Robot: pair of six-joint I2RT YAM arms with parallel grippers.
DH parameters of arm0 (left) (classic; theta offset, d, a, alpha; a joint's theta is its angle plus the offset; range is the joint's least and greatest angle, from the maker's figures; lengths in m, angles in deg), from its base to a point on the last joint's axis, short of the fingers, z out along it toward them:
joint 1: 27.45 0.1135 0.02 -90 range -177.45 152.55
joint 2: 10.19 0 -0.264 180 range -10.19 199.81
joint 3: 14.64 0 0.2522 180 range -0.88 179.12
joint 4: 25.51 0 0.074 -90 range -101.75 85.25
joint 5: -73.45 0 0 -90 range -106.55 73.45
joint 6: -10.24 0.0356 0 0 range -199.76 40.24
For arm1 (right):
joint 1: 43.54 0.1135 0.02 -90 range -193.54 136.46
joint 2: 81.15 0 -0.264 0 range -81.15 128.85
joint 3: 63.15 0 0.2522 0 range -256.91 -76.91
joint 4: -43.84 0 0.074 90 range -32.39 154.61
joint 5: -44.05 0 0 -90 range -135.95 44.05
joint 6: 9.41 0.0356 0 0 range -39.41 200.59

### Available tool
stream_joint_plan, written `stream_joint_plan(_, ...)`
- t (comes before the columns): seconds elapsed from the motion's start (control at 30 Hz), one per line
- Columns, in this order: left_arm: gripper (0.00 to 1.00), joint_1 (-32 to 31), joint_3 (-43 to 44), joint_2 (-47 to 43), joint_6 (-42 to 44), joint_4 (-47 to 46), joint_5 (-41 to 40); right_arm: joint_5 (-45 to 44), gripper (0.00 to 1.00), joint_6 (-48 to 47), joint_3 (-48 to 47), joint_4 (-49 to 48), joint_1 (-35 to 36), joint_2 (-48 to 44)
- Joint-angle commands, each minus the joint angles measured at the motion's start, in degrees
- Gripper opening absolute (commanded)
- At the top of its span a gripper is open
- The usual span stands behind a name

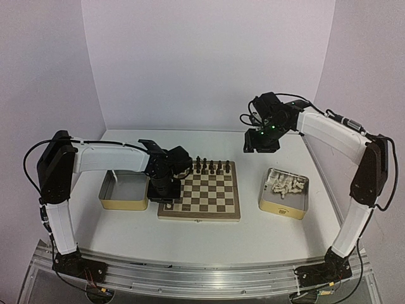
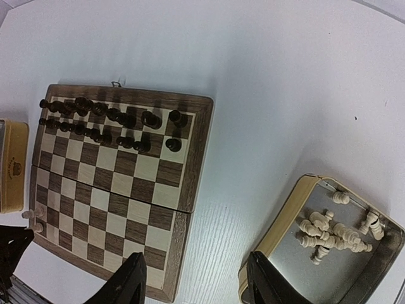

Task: Set up the chess pieces on the board
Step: Place the chess piece on the chessboard.

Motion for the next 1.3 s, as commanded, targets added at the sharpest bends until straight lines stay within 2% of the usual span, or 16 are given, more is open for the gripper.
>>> stream_joint_plan(0.0, 0.00, 0.3, 0.8, -0.1, -0.2, -0.9, 0.2, 0.6, 0.54, -0.2, -2.0, -0.4, 0.2, 0.8)
stream_joint_plan(0.33, 0.02, 0.2, 0.9, 1.1, 0.3, 0.0, 0.7, 0.6, 0.53, 0.0, -1.9, -0.4, 0.2, 0.6)
stream_joint_plan(1.1, 0.36, 0.2, 2.6, 1.9, -0.2, 1.5, -0.2, 1.0, 0.53, 0.1, -1.6, -0.4, 0.2, 0.5)
stream_joint_plan(1.27, 0.51, 0.2, 5.3, 1.4, 0.1, 3.8, -0.6, 0.6, 0.53, 0.3, -1.5, -0.4, 0.2, 0.5)
